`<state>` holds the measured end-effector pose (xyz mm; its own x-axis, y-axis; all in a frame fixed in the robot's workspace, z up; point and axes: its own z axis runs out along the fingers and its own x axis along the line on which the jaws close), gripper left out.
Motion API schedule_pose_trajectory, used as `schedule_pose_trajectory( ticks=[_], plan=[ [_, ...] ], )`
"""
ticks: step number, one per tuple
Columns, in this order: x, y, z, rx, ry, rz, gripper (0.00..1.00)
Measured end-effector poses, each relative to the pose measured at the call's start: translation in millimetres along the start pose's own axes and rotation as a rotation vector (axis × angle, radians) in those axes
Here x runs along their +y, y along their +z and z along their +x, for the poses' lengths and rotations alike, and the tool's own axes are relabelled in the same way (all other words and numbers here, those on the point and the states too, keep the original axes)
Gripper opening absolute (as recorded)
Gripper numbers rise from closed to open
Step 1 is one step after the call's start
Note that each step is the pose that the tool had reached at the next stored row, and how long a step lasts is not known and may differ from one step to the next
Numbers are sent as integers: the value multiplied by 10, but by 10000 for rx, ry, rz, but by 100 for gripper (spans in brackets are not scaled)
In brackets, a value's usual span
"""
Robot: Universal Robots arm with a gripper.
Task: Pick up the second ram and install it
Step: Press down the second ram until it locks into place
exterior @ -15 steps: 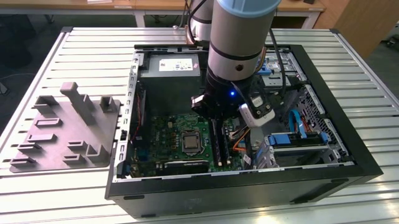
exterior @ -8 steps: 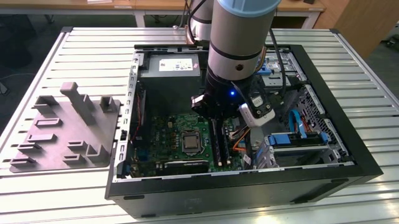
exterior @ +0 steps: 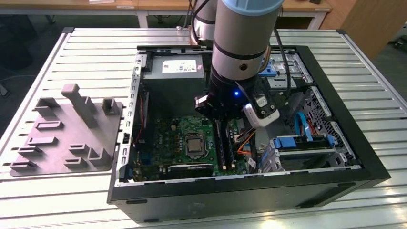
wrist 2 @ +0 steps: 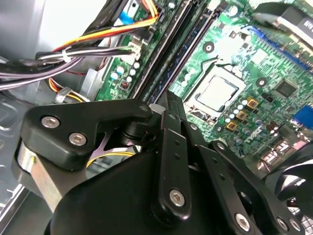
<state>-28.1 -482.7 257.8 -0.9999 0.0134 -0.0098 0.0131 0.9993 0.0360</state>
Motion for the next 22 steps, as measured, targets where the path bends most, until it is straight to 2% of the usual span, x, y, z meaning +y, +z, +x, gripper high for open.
schedule_pose_trajectory(
  ticks=[9,22],
  plan=[
    [124,26,1,2,-62,-1,10],
    [292,157,5,14,-374,-4,10]
  ],
)
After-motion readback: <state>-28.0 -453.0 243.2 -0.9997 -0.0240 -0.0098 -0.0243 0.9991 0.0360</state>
